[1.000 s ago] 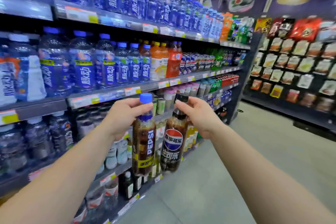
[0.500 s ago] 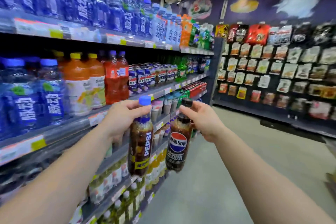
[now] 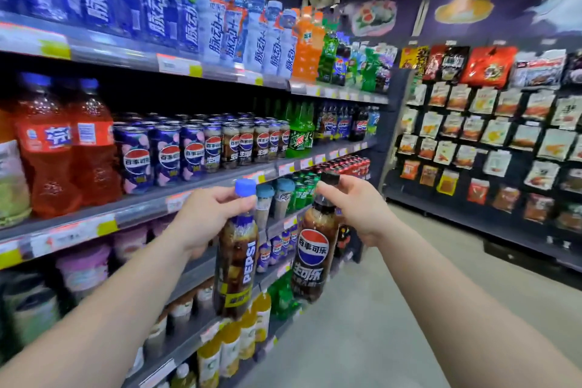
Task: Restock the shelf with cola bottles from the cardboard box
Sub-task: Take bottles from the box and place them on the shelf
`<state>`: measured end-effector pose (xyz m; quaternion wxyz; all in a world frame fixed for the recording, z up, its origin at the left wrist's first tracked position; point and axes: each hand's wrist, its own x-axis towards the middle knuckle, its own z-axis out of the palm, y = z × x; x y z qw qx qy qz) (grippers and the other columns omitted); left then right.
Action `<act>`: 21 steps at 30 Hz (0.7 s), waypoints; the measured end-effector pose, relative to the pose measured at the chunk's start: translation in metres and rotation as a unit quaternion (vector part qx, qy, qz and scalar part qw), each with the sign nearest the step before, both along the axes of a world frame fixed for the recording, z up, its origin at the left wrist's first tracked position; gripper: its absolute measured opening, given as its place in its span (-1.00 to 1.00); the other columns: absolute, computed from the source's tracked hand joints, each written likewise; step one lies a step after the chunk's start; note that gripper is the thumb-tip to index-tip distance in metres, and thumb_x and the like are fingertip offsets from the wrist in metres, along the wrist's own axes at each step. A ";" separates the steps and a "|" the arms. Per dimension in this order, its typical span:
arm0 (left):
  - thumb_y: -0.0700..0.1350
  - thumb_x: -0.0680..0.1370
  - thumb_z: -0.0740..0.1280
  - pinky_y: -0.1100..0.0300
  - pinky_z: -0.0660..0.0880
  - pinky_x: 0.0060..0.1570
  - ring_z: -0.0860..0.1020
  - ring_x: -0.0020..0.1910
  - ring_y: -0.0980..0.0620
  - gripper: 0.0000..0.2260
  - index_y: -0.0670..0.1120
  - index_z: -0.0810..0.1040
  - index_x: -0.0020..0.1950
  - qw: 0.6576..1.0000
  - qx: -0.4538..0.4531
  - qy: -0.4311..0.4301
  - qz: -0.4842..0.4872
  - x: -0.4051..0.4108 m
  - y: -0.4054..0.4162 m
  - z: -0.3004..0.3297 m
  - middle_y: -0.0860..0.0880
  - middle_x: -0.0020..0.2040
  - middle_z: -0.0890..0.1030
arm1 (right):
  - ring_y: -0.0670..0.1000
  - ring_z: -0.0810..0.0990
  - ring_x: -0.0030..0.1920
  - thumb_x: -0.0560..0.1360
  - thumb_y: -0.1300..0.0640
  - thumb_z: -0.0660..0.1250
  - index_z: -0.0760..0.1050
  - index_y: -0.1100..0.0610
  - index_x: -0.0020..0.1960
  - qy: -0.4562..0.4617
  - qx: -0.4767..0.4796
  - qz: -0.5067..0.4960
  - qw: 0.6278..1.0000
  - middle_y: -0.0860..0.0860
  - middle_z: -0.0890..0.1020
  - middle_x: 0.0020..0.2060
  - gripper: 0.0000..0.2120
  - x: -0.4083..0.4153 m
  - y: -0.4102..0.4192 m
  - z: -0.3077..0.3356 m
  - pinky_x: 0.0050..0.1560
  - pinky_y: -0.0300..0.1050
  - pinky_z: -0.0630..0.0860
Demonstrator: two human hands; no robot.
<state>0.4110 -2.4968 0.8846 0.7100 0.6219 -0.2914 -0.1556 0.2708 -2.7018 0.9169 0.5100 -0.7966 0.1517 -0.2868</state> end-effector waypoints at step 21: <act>-0.16 0.40 0.48 0.32 0.52 -0.29 0.64 -0.25 0.14 -0.88 -0.04 0.70 -0.08 0.997 -0.032 -0.035 -0.065 0.141 -0.475 0.017 0.02 -0.20 0.72 | -0.17 0.67 -0.19 0.52 0.01 0.37 0.59 0.01 -0.06 -0.031 -0.003 -0.060 0.998 -0.12 0.72 -0.19 -0.92 0.115 -0.435 0.026 -0.34 -0.29 0.54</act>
